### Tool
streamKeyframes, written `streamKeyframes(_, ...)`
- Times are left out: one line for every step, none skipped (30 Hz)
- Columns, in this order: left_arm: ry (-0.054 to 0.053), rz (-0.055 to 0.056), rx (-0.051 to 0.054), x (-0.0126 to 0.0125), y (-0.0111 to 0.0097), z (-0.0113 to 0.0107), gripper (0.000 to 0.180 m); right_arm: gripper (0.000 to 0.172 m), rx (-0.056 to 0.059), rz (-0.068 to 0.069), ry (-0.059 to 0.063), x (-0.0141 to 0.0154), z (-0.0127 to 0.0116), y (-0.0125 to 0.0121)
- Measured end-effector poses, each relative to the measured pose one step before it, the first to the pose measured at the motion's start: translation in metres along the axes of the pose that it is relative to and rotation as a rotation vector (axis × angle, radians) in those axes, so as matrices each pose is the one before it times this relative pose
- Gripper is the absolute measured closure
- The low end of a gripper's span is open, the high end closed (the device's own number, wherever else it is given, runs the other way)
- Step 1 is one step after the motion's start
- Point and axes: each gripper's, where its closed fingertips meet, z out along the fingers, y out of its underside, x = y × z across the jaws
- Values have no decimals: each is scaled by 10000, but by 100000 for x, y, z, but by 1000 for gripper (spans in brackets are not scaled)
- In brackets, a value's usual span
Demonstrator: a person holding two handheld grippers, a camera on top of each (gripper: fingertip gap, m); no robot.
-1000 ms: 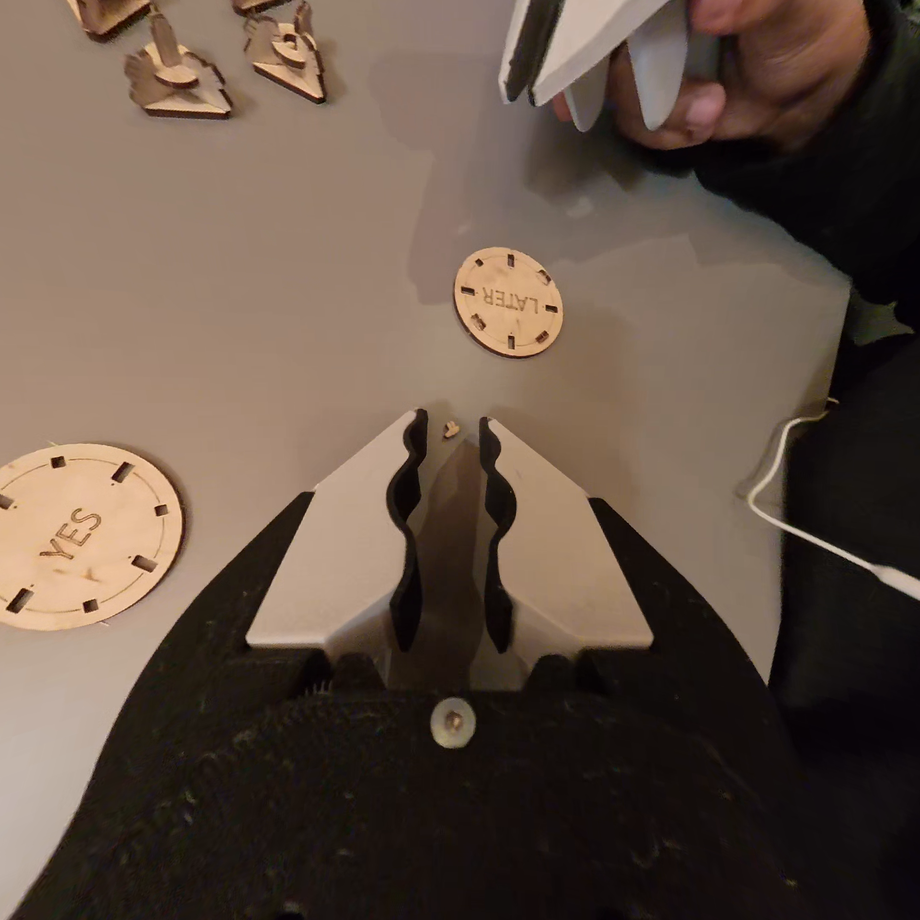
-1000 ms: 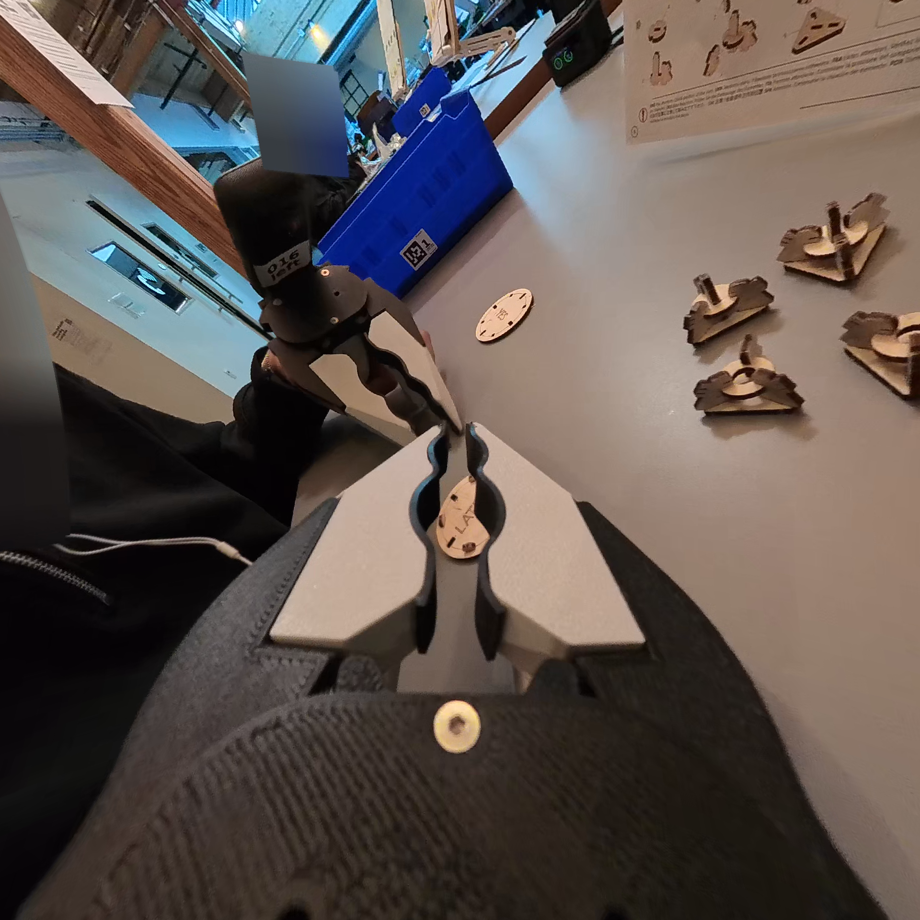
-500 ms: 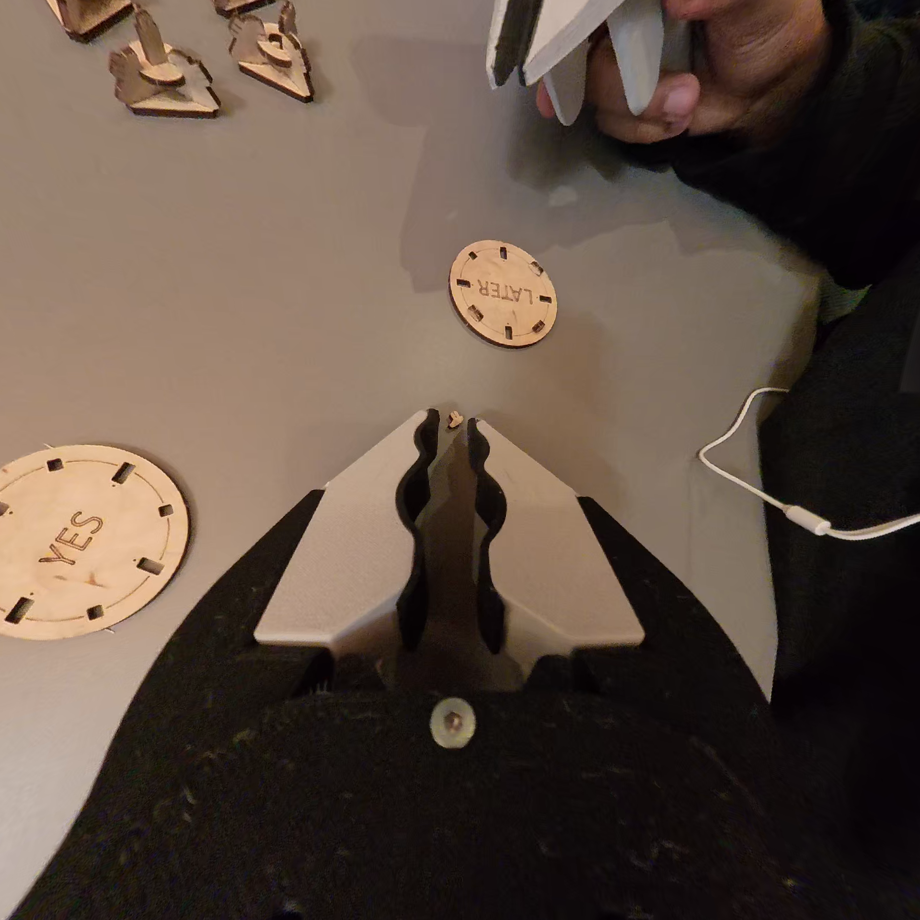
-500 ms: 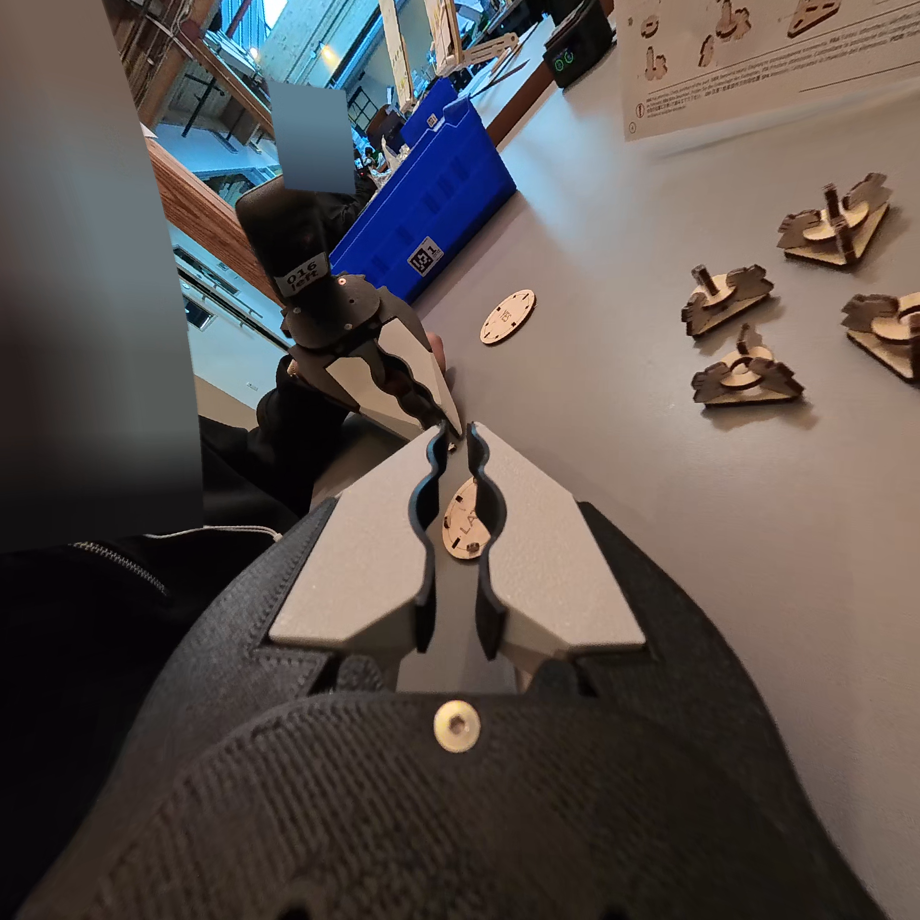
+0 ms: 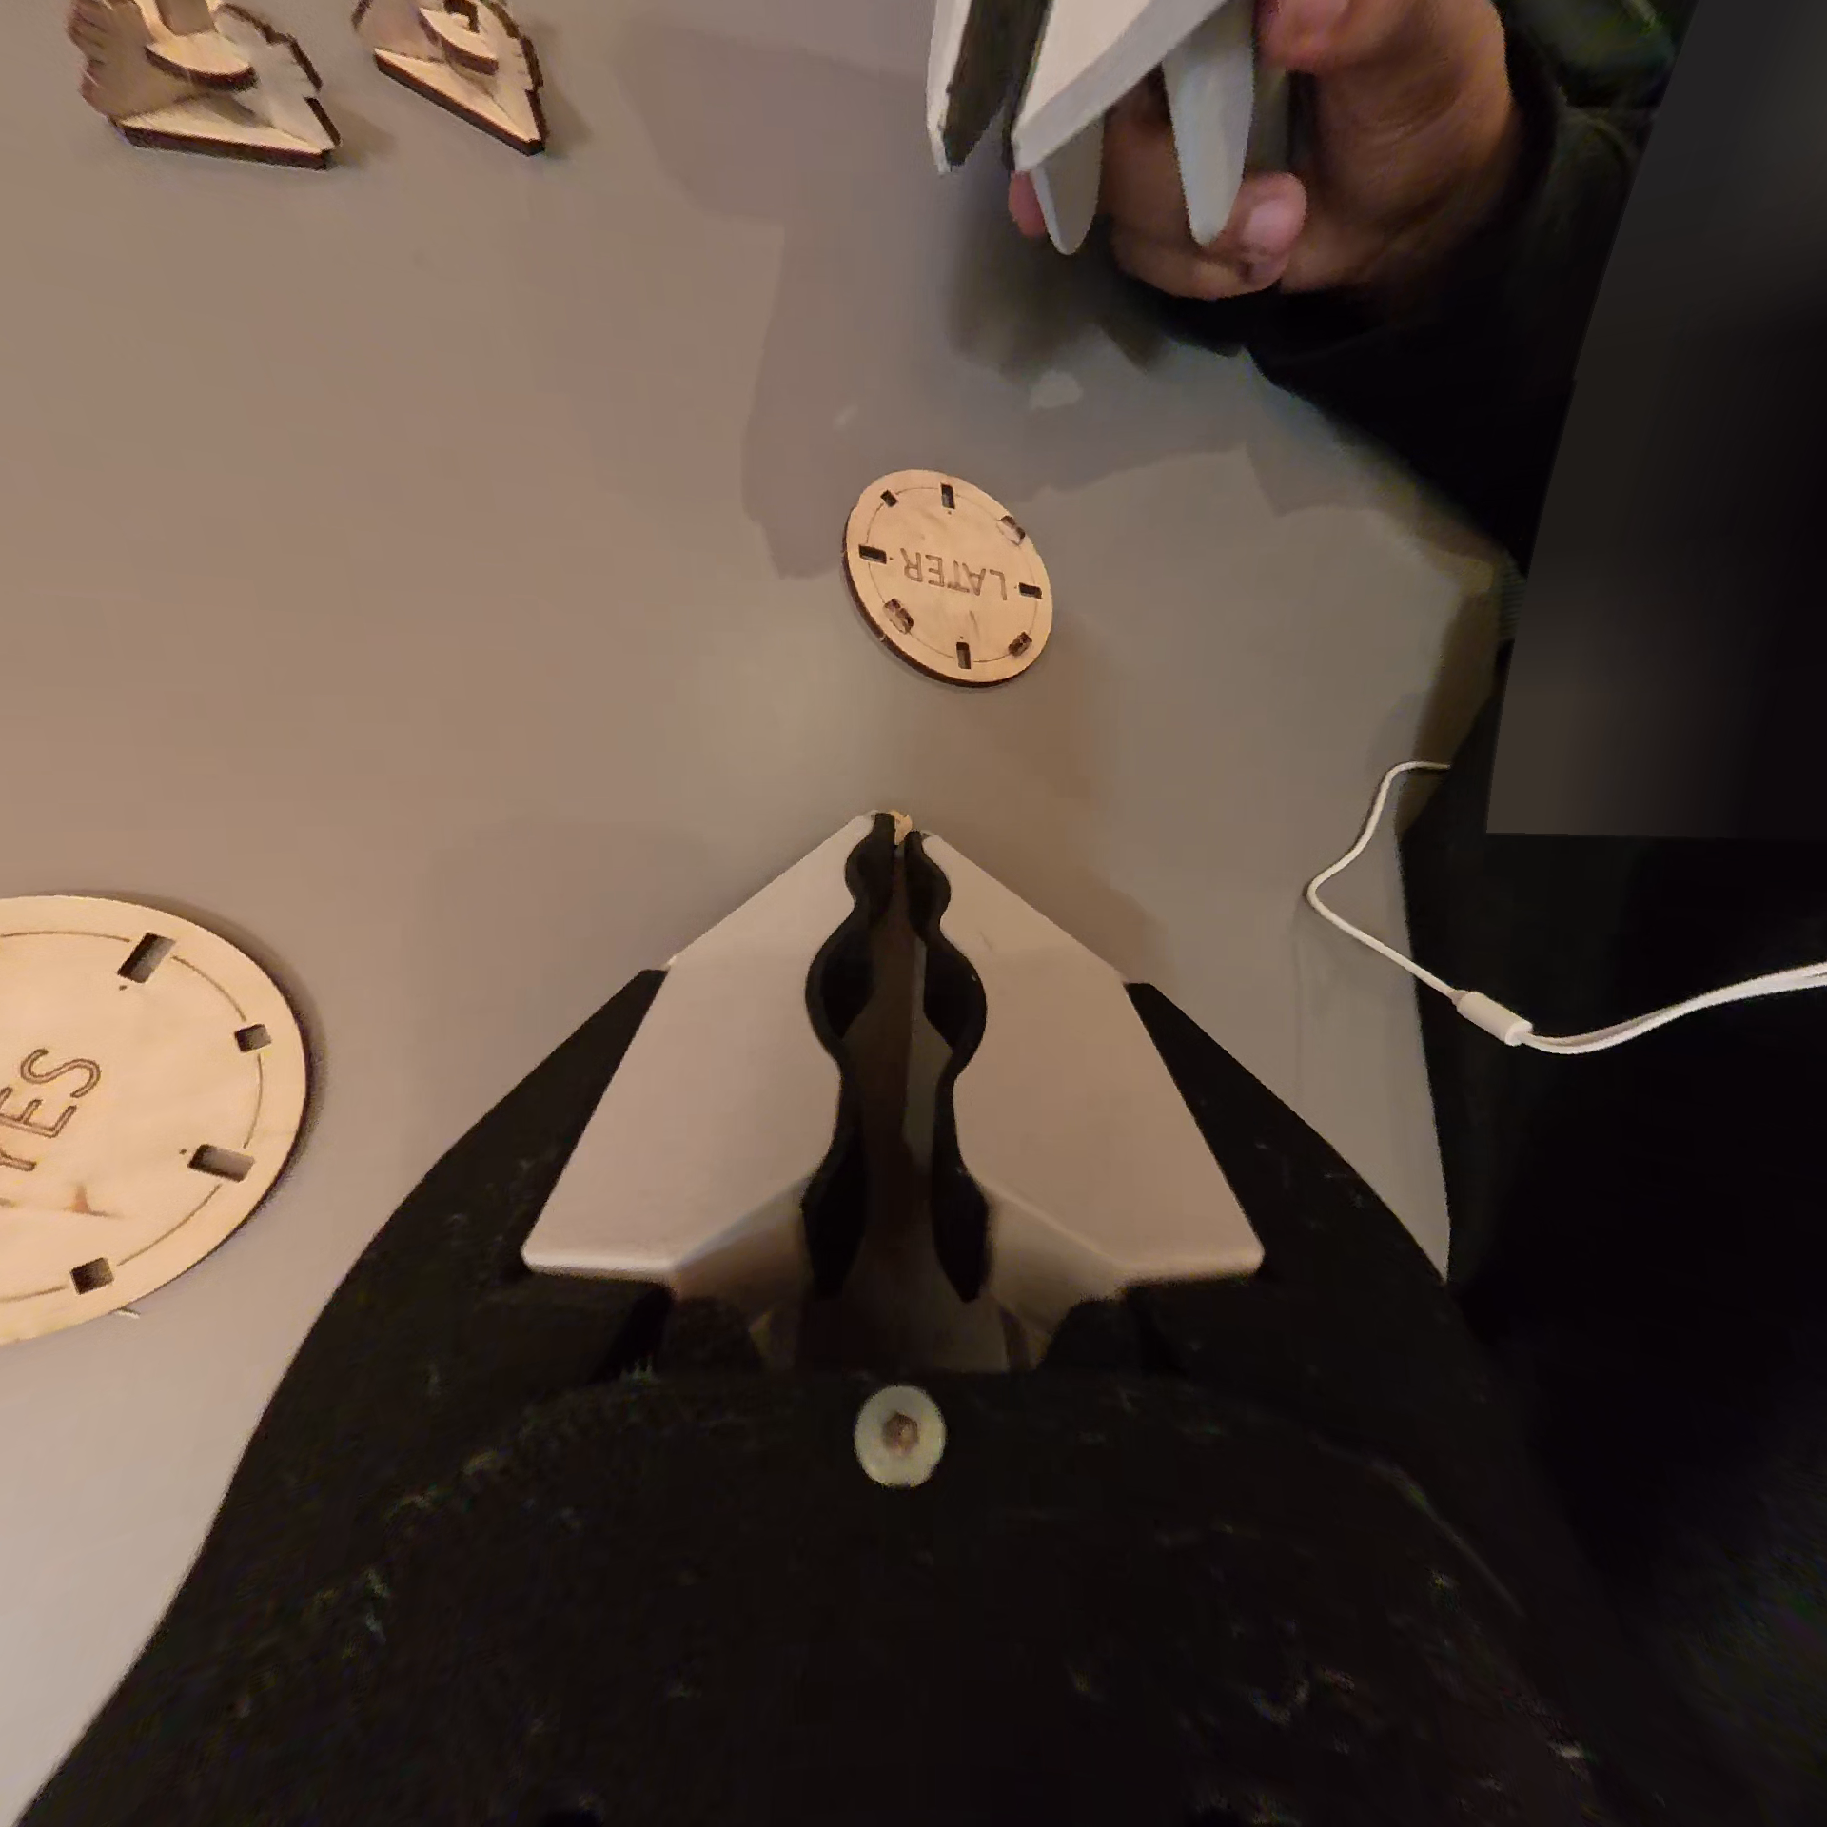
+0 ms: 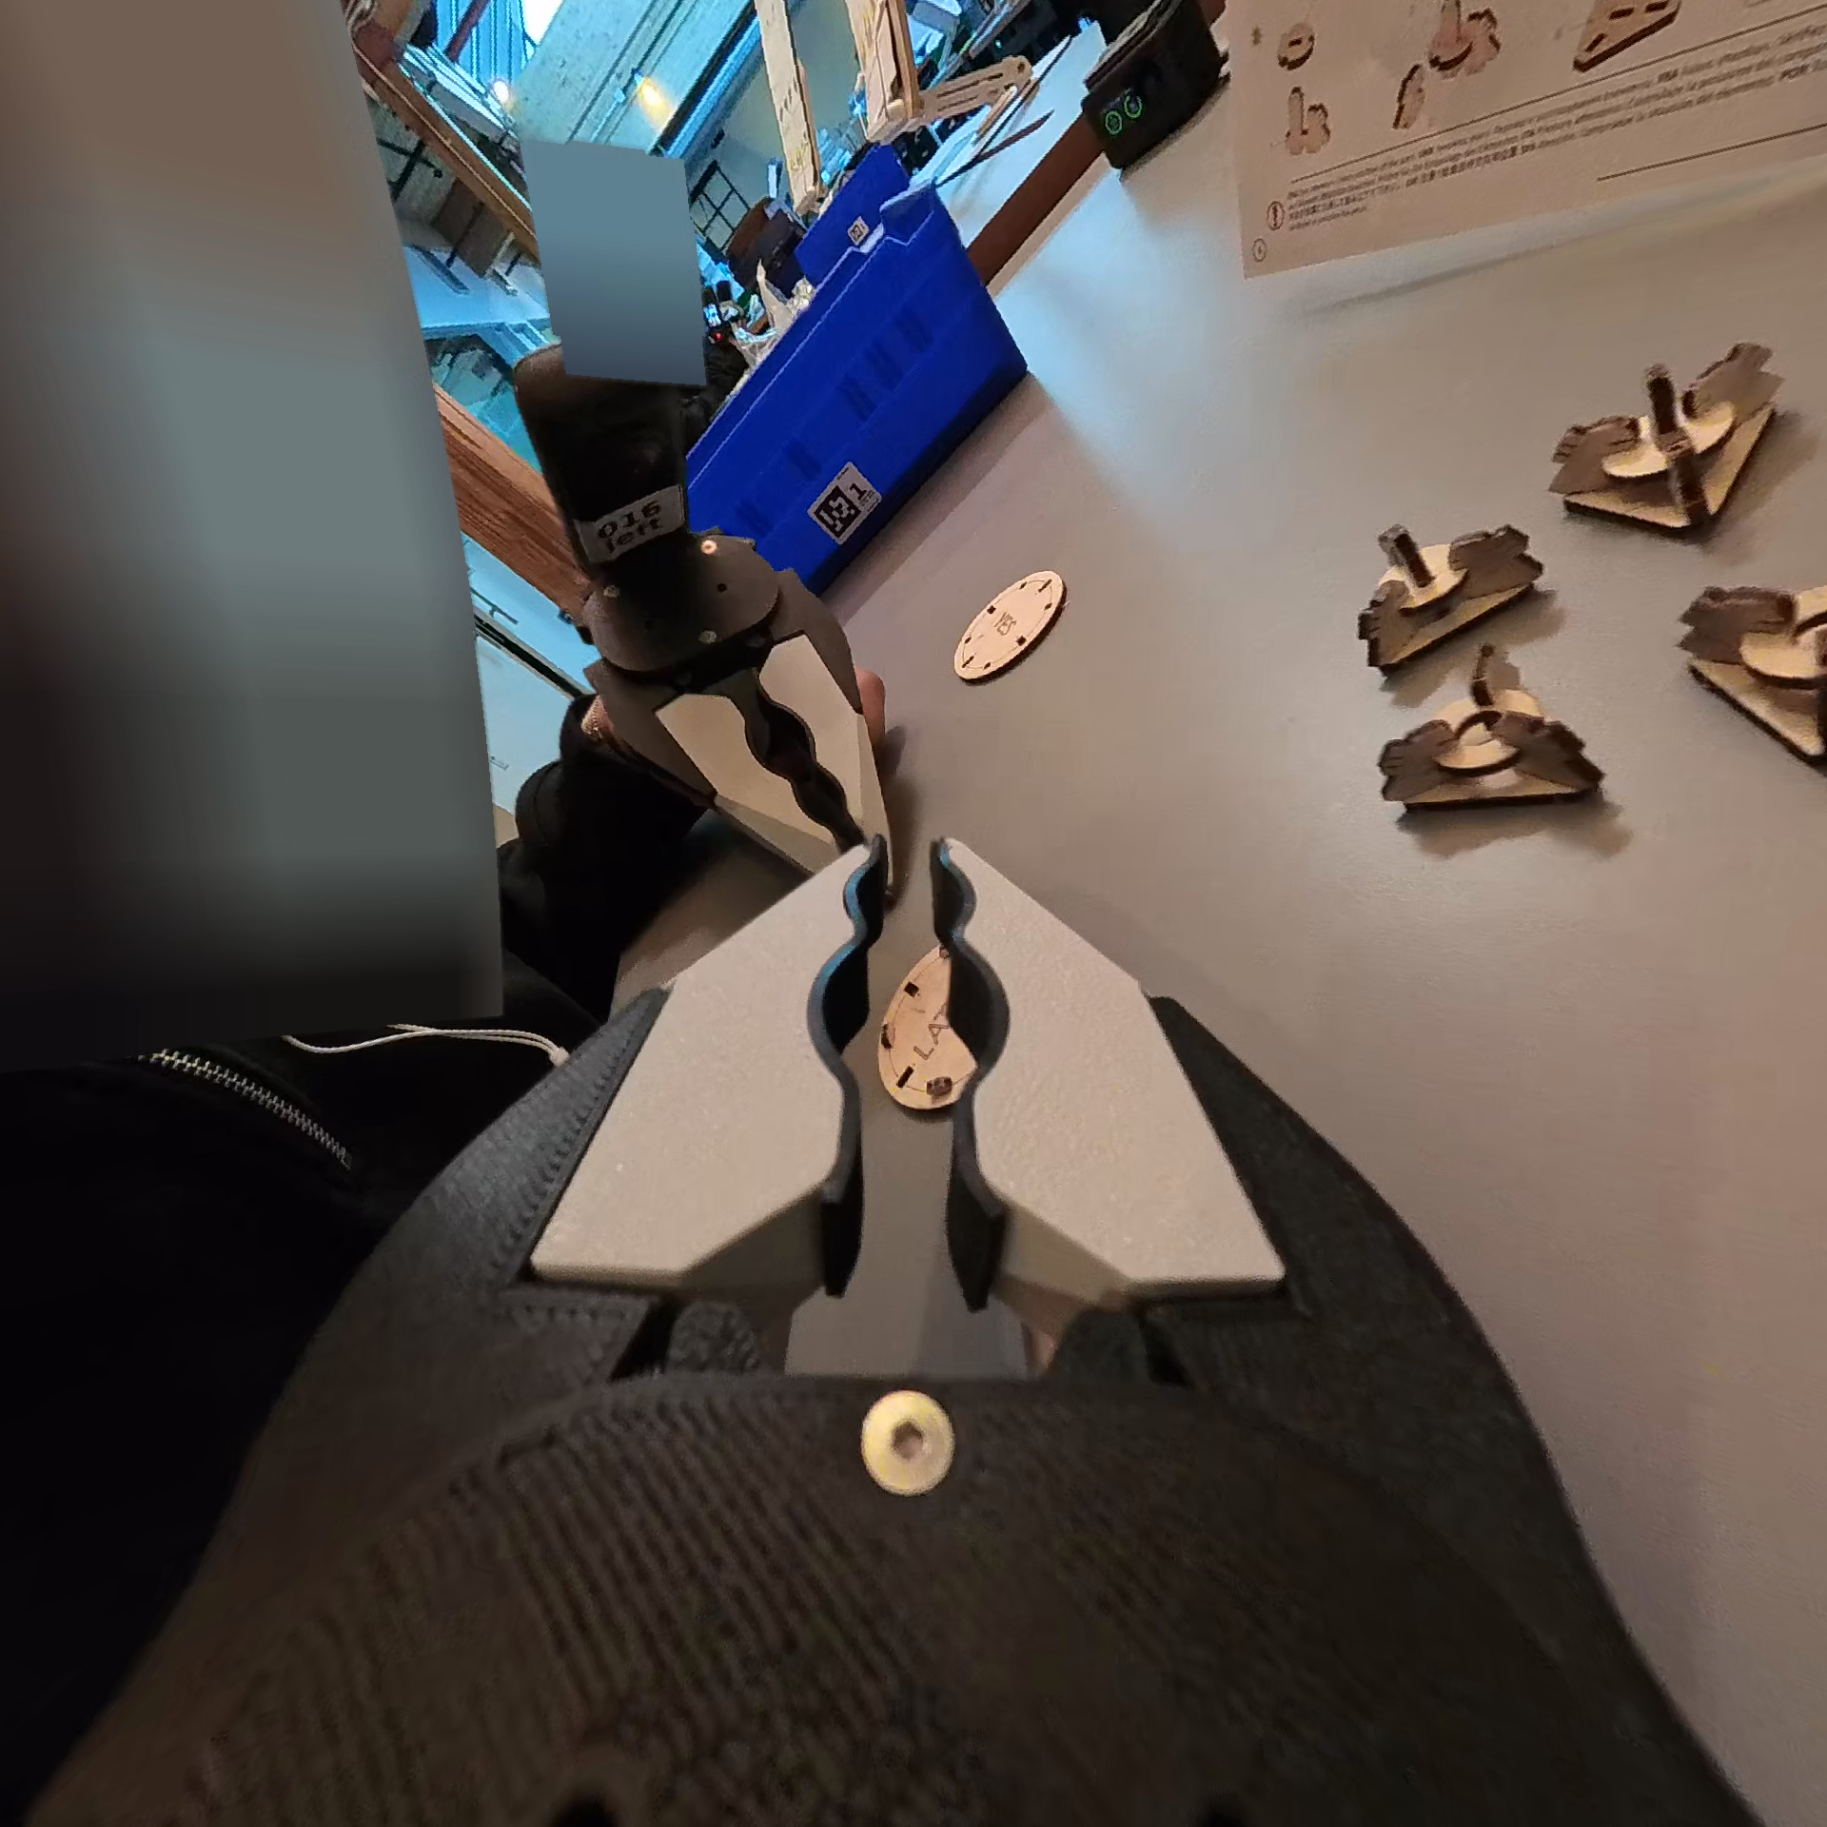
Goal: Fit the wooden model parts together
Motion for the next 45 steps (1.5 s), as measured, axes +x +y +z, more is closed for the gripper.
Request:
streamKeyframes(132, -75, 117, 72, -133, -117, 179, 164, -71, -100, 82, 1, 85, 96)
streamKeyframes(118, -116, 167, 29, -210, -140, 179, 163, -96, -159, 95, -41, 111, 138)
streamKeyframes(78, -160, 227, -10, -318, -112, 180, 162, -93, -249, 122, -89, 128, 114)
streamKeyframes(37, -165, 278, -24, -448, -60, 180, 161, -43, -366, 187, -97, 127, 38)
streamKeyframes(-8, -148, 290, 8, -501, 21, 180, 160, -9, -481, 248, -104, 115, -31)
streamKeyframes(-45, -169, 286, 33, -536, 143, 180, 160, -5, -598, 315, -106, 122, -48)
streamKeyframes(-19, -232, 272, 105, -537, 250, 180, 159, -4, -696, 414, -35, 128, -63)
streamKeyframes(76, -312, 269, 233, -517, 321, 180, 158, -45, -748, 424, -23, 169, -3)
streamKeyframes(137, -393, 258, 281, -476, 310, 180, 157, -96, -777, 389, -90, 196, 70)
streamKeyframes(193, -424, 266, 313, -443, 256, 180, 156, -122, -740, 371, -133, 223, 124)
streamKeyframes(201, -466, 329, 265, -483, 211, 180, 155, -133, -688, 257, -273, 217, 118)
streamKeyframes(256, -441, 308, 317, -433, 135, 180, 155, -120, -644, 196, -341, 203, 103)
streamKeyframes(298, -366, 263, 383, -356, 97, 180, 154, -108, -601, 219, -295, 186, 79)
streamKeyframes(272, -288, 256, 381, -358, 65, 180, 154, -101, -554, 219, -248, 152, 27)
streamKeyframes(218, -226, 260, 310, -333, 38, 180, 154, -66, -497, 190, -232, 113, -67)
streamKeyframes(149, -170, 196, 223, -218, 68, 180, 153, -3, -423, 190, -186, 35, -179)
streamKeyframes(115, -106, 95, 186, -60, 104, 180, 153, 53, -347, 183, -121, -30, -266)
streamKeyframes(80, -38, 4, 150, 76, 112, 180, 154, 90, -288, 131, -124, -95, -321)
streamKeyframes(57, 6, -3, 123, 62, 76, 180, 155, 33, -264, 116, -70, -124, -217)
streamKeyframes(66, -4, 89, 128, -115, -41, 180, 155, 3, -259, 156, 41, -79, -110)
streamKeyframes(52, -21, 6, 39, -5, -55, 180, 156, 8, -194, 99, 3, -67, -90)
streamKeyframes(19, -55, -16, -49, 40, -16, 180, 157, -9, -132, 11, -78, -56, -82)
streamKeyframes(26, -56, 25, -16, -31, -14, 180, 157, 12, -98, 17, -62, -54, -97)
streamKeyframes(52, -19, 33, 69, -56, -23, 180, 157, 16, -81, 13, -62, -37, -103)
streamKeyframes(44, 17, 24, 85, -45, -15, 180, 158, 5, -64, -7, -74, -17, -55)
streamKeyframes(26, 14, 19, 53, -22, 3, 180, 158, 9, -57, -6, -81, -10, -53)
streamKeyframes(39, -6, -12, 52, 19, 15, 180, 158, 8, -49, 4, -56, 24, -24)
streamKeyframes(84, -17, -35, 100, 64, 25, 180, 159, -13, -29, -29, -83, 49, 37)
streamKeyframes(160, -29, -45, 216, 74, 38, 180, 160, -31, -4, -45, -89, 76, 94)
streamKeyframes(229, -66, -42, 320, 80, 41, 180, 161, -11, -12, -35, -63, 50, 75)
streamKeyframes(206, -76, -35, 281, 67, 50, 180, 163, 28, -18, -13, -34, 12, 21)
streamKeyframes(60, -66, -19, 42, 32, 20, 179, 165, 33, -27, -46, -83, -9, -13)
streamKeyframes(14, -24, 10, -17, -16, -21, 179, 166, 23, -14, 0, -20, 14, -9)
streamKeyframes(3, 1, -11, -9, 1, -33, 179, 166, 16, -11, -2, -15, 20, 0)
streamKeyframes(-13, 9, -9, -18, 4, -16, 179, 166, 2, 8, -8, -12, 25, 0)
streamKeyframes(-7, 3, -2, -7, 11, -4, 179, 166, 13, 12, -9, -10, 11, 10)
streamKeyframes(6, -3, -3, 0, 3, 12, 179, 166, 27, 15, -11, 3, -3, -16)
streamKeyframes(4, -6, 8, 5, -15, -13, 179, 166, 34, 29, 2, 26, -18, -24)
streamKeyframes(-17, -11, 16, -39, -34, -22, 179, 165, 41, 32, 17, 57, -15, -39)
streamKeyframes(-17, -9, 8, -50, -16, -27, 179, 164, 42, 26, 13, 55, -32, -57)
streamKeyframes(8, -14, 5, 5, -8, -24, 179, 164, 24, 19, 14, 37, -17, -42)
streamKeyframes(9, -15, 2, -4, -4, -12, 179, 163, 18, -6, 15, 22, -20, -25)
streamKeyframes(11, -11, -2, 1, 6, 4, 179, 162, 12, -34, 45, 55, -21, -31)
streamKeyframes(11, -10, -4, 5, 16, -1, 179, 162, -1, -63, 45, 26, -10, -7)
streamKeyframes(-3, 0, -11, -13, 21, -7, 179, 162, -4, -71, 4, -49, -4, -4)
